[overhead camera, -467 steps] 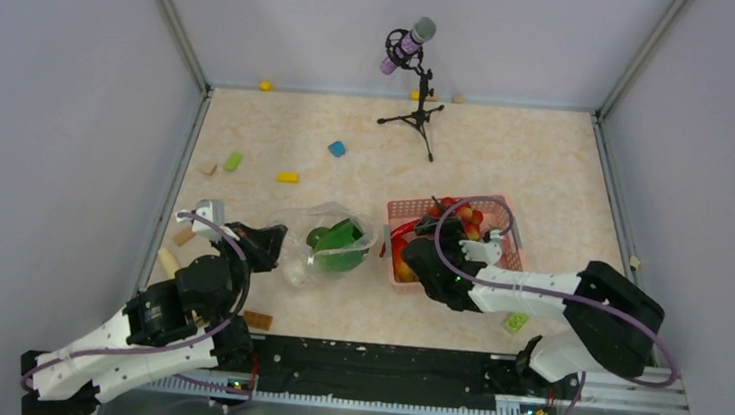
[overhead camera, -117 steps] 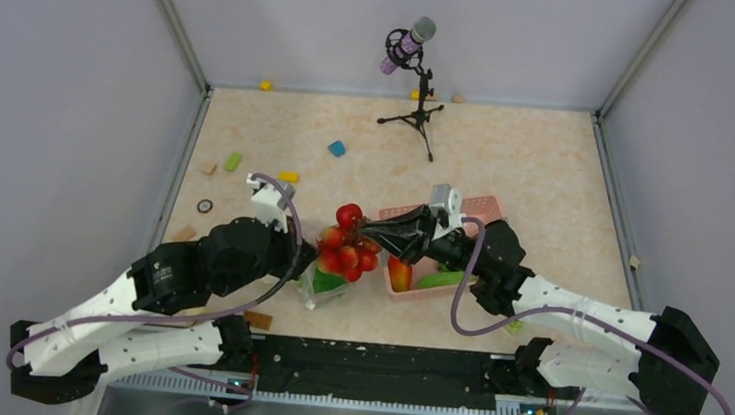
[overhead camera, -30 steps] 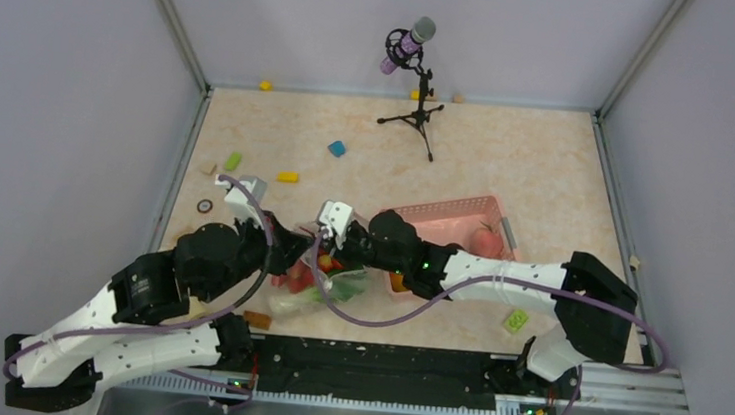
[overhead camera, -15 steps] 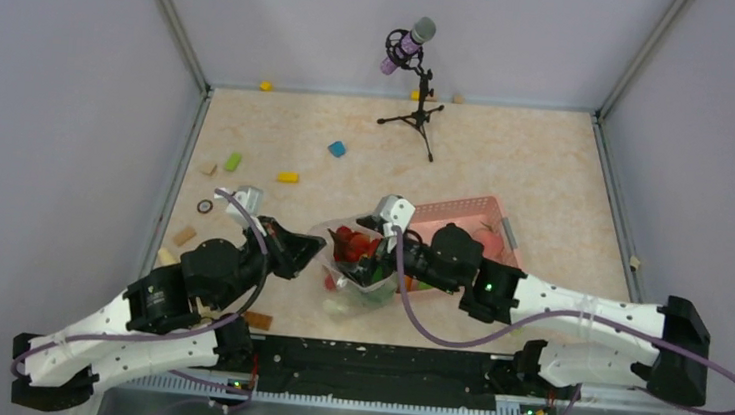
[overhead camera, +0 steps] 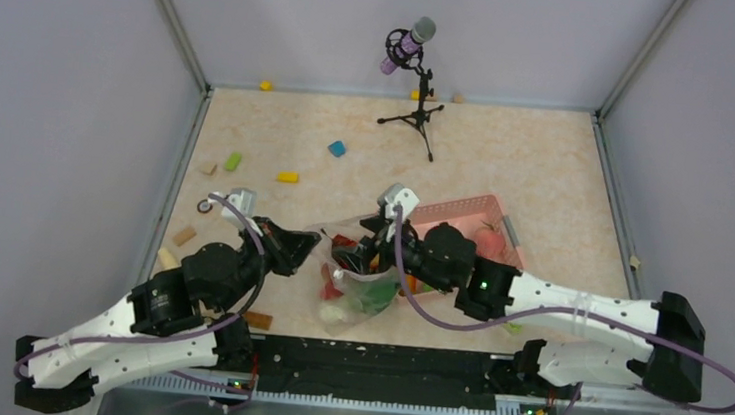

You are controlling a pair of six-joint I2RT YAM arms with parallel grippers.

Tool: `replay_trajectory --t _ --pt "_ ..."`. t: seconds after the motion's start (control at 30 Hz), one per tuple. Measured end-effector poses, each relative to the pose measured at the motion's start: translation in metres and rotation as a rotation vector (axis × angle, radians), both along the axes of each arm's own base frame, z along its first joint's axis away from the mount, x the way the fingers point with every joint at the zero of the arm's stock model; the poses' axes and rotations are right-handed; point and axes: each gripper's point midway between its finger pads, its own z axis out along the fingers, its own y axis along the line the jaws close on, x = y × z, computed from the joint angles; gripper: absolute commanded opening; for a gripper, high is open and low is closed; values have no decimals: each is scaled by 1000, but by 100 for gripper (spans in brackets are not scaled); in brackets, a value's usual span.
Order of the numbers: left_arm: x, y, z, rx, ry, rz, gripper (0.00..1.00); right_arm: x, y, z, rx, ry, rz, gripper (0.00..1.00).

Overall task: Place the food in the zip-top bag and seal the zipper
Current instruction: Adjust the zipper food storage bag at the center of the board.

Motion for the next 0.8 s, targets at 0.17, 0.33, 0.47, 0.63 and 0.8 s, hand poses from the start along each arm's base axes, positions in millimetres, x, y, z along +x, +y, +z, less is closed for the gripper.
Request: replay_trajectory --t 0.17,0.33,0.47,0.63,0.8 --pt "11 34 -8 23 -29 137 0 34 31 6 -55 13 -107 55" --pt "15 53 -12 32 -60 208 0 54 53 24 -66 5 -125 42" --pt "18 63 -16 32 -67 252 0 45 65 40 -48 2 -45 39" --pt "17 69 -21 15 -74 271 0 11 75 47 -27 14 152 38" --pt "18 70 -24 9 -77 273 0 -24 53 69 74 -15 286 42"
